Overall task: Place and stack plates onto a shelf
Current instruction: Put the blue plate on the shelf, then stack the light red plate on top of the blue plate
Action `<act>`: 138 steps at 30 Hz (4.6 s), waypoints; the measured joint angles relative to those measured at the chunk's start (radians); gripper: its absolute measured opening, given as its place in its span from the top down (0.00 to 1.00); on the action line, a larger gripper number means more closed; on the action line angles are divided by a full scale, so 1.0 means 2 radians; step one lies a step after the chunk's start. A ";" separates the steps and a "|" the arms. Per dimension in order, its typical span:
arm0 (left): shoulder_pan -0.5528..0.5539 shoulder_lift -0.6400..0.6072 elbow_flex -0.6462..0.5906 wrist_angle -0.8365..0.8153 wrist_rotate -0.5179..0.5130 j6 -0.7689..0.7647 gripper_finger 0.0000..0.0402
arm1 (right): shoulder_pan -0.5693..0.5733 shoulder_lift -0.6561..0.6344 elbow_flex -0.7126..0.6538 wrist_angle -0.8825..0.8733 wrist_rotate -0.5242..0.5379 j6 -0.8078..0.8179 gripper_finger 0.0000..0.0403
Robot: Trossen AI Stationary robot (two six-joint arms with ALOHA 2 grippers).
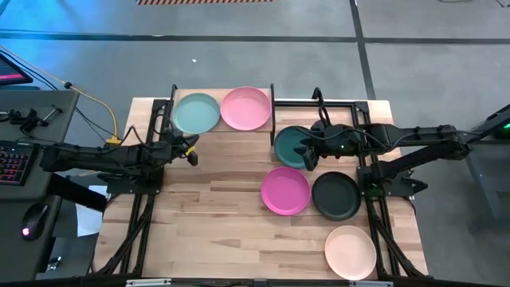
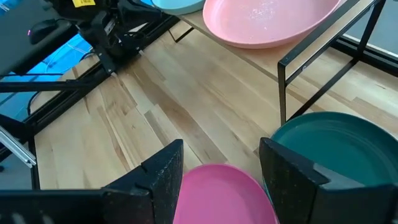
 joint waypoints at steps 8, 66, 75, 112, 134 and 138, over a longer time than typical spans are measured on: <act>0.000 0.006 0.000 0.009 -0.014 0.001 1.00 | 0.000 0.000 0.000 0.000 0.000 0.000 0.52; -0.005 0.024 0.094 0.242 0.247 0.089 1.00 | 0.023 -0.037 0.000 -0.003 -0.002 -0.065 0.52; -0.005 0.028 0.094 0.242 0.247 0.088 1.00 | 0.023 -0.036 0.000 -0.004 -0.002 -0.071 0.52; -0.005 0.082 0.225 0.057 0.284 0.145 0.52 | 0.023 -0.036 0.000 -0.002 -0.012 -0.088 0.52; -0.005 0.079 0.232 0.055 0.245 0.119 0.53 | 0.111 -0.148 -0.221 0.257 -0.005 -0.012 0.52; -0.005 0.079 0.232 0.055 0.244 0.119 0.53 | 0.111 -0.146 -0.221 0.278 -0.013 -0.075 0.52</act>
